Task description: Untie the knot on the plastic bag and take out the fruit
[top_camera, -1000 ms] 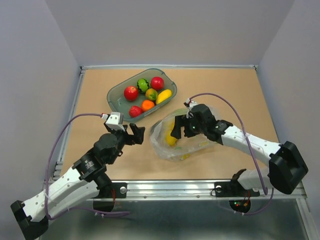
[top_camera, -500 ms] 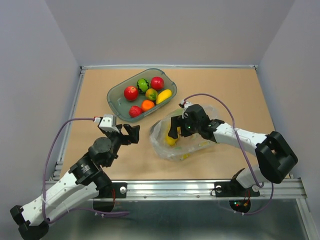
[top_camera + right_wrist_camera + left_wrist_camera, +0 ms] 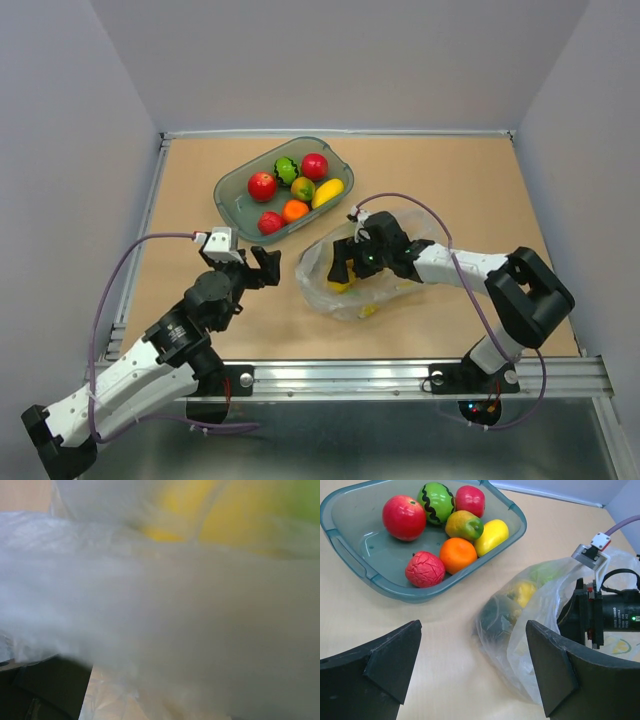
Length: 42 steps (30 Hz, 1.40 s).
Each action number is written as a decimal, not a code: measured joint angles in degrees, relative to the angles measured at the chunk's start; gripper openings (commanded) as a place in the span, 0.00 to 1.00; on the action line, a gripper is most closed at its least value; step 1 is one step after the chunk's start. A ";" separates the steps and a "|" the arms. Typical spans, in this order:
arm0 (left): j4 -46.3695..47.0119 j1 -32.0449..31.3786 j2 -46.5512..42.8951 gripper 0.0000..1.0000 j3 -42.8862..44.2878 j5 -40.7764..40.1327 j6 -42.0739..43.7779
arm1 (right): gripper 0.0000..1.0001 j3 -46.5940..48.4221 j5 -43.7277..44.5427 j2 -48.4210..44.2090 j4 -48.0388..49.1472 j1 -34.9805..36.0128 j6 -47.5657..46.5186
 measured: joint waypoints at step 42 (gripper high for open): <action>-3.23 -5.55 34.25 0.90 37.51 17.03 1.18 | 0.74 -11.93 20.02 -24.41 -14.10 1.38 11.67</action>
